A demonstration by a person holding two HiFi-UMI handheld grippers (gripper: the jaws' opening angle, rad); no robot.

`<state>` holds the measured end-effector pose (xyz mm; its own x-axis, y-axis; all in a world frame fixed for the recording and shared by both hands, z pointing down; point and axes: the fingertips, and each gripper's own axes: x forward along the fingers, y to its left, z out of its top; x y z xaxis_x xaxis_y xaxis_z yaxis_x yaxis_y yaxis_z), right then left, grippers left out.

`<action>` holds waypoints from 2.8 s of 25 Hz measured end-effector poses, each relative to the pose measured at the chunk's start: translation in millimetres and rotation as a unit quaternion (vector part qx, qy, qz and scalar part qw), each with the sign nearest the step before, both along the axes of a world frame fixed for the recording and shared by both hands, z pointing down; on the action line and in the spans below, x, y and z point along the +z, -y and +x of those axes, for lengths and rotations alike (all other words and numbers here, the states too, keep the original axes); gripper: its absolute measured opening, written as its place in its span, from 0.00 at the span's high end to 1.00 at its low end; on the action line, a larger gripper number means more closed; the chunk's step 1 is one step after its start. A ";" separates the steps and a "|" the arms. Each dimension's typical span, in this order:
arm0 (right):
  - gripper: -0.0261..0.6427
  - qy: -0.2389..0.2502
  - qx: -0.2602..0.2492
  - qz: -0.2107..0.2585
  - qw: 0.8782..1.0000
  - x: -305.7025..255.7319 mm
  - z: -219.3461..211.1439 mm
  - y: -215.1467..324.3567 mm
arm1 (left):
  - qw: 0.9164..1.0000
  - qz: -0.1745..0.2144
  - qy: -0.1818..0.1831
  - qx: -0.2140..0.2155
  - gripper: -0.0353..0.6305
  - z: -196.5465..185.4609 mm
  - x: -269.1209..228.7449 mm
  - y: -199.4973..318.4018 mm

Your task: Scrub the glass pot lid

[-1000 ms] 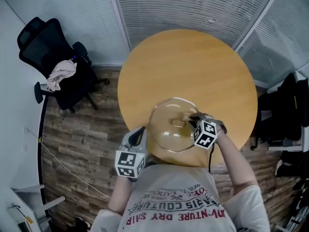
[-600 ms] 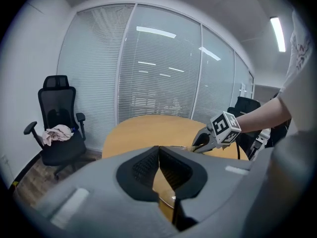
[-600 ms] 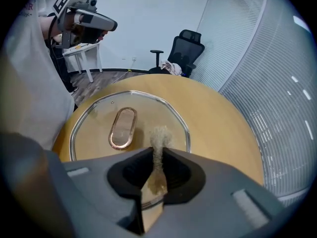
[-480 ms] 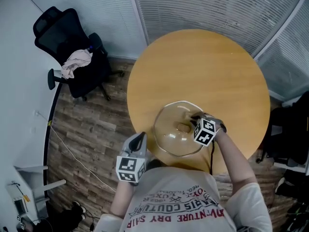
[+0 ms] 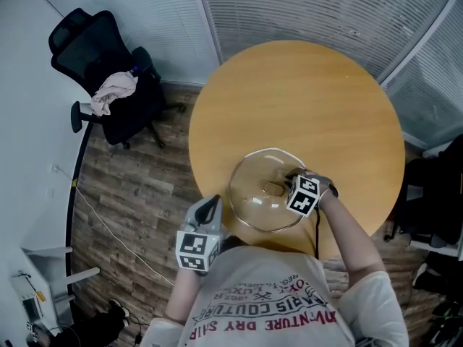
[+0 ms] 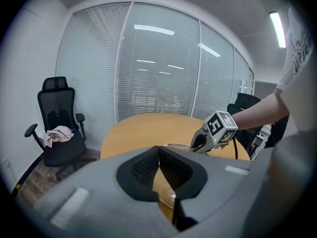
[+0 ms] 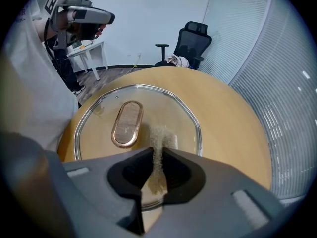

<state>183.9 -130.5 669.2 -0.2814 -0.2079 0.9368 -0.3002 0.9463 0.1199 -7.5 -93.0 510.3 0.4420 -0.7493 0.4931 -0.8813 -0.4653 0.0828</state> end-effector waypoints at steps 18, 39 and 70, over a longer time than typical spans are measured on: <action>0.88 -0.020 0.111 0.002 0.994 -1.7 12.9 -40.4 | 0.998 0.011 -0.016 0.058 0.94 -8.3 -6.6 0.9; 0.88 -0.035 0.239 0.023 0.970 -0.5 -42.1 -94.5 | 0.990 0.011 -0.019 0.138 0.93 -45.9 -5.0 -19.6; 0.88 0.003 0.225 0.061 0.972 -16.8 38.9 -35.5 | 0.996 0.002 -0.019 0.082 0.94 8.2 -1.1 -9.3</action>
<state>222.8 -95.0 652.4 -0.1407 -0.4210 0.8961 -0.6821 0.6972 0.2204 0.7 -83.7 509.2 0.5772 -0.6674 0.4707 -0.7892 -0.6040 0.1114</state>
